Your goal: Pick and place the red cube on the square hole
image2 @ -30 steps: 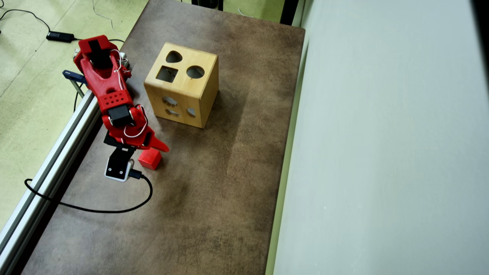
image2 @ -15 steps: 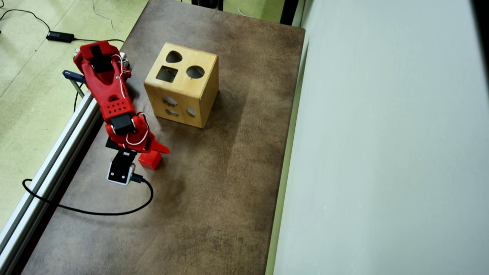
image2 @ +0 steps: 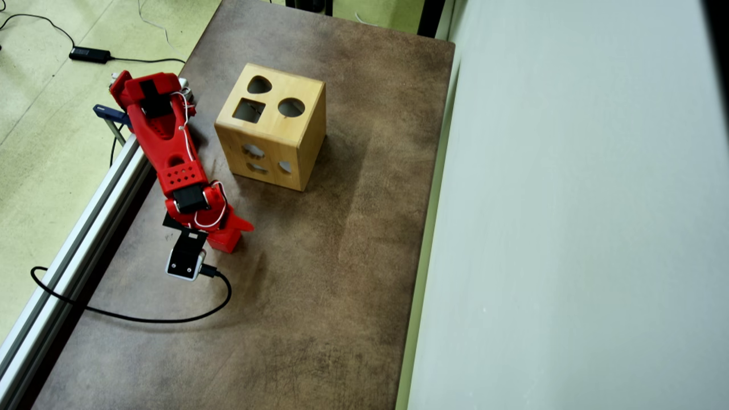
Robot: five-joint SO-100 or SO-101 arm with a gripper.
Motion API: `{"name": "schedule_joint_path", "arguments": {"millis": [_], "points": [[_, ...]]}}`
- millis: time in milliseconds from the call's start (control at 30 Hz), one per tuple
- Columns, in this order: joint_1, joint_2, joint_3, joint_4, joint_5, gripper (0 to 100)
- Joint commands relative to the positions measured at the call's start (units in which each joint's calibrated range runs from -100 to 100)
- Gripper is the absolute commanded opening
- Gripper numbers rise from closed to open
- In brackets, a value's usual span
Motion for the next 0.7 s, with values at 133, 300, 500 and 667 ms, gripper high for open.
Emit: {"name": "schedule_joint_path", "arguments": {"millis": [133, 300, 500, 667], "points": [[-0.54, 0.3, -1.78, -5.1, -0.05, 45], [-0.54, 2.51, -2.23, -5.1, -0.05, 45], [-0.54, 2.6, -2.23, -5.1, -0.05, 45], [-0.54, 2.43, -2.23, -5.1, -0.05, 45]]}}
